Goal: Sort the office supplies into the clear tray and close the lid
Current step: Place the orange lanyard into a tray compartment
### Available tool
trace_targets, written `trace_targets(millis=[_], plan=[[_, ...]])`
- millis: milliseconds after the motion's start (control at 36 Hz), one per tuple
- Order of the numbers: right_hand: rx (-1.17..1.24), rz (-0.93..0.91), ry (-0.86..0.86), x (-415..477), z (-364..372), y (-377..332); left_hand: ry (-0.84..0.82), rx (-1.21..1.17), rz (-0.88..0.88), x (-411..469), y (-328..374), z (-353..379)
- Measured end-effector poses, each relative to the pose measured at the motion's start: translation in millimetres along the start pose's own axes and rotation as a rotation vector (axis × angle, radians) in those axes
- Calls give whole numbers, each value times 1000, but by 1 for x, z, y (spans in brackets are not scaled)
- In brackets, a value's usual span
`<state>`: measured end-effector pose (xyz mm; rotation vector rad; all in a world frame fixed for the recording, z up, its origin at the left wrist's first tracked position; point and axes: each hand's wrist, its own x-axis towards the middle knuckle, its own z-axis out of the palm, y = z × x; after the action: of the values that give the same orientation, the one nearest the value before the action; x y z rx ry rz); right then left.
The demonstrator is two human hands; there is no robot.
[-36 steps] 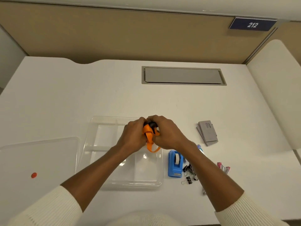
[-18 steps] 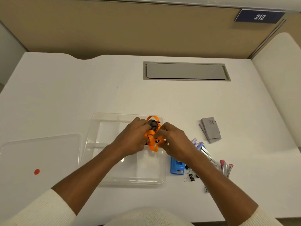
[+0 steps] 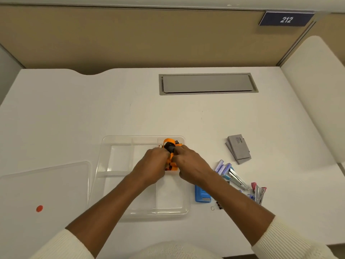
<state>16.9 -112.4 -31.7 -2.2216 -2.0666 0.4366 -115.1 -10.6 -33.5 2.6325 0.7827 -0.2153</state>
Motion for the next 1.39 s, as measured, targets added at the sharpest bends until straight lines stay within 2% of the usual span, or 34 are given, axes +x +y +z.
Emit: trace_targets(millis=[83,194,278,389,472,611,806,917,1083,1167,1278,1389], plan=[[23,-39,18,-5,-7,4,36,9,9,-3,-4,-12],[92,-12,192,-10,-18,3,164,25,44,-5,-10,-21],[117,42,221,-4,-15,5,136,-46,-2,-1,-12,-20],[59,99,169,7,2,7,78,-76,70,4,-15,-13],[51,121,149,11,16,4,65,36,128,6,-14,-8],[21,137,213,10,31,-4,95,281,140,13,-12,-1],[138,129,247,1,26,-6,71,265,69,15,-1,-6],[217,139,344,-13,17,1,21,260,56,15,7,-17],[534,284,504,-35,-3,31,37,369,-8,6,40,-41],[568,359,576,-47,-15,55,97,334,-8,4,66,-49],[539,566,613,-62,-27,92,118,215,147,2,93,-39],[438,780,567,-76,-22,133,8,256,313,-3,117,-13]])
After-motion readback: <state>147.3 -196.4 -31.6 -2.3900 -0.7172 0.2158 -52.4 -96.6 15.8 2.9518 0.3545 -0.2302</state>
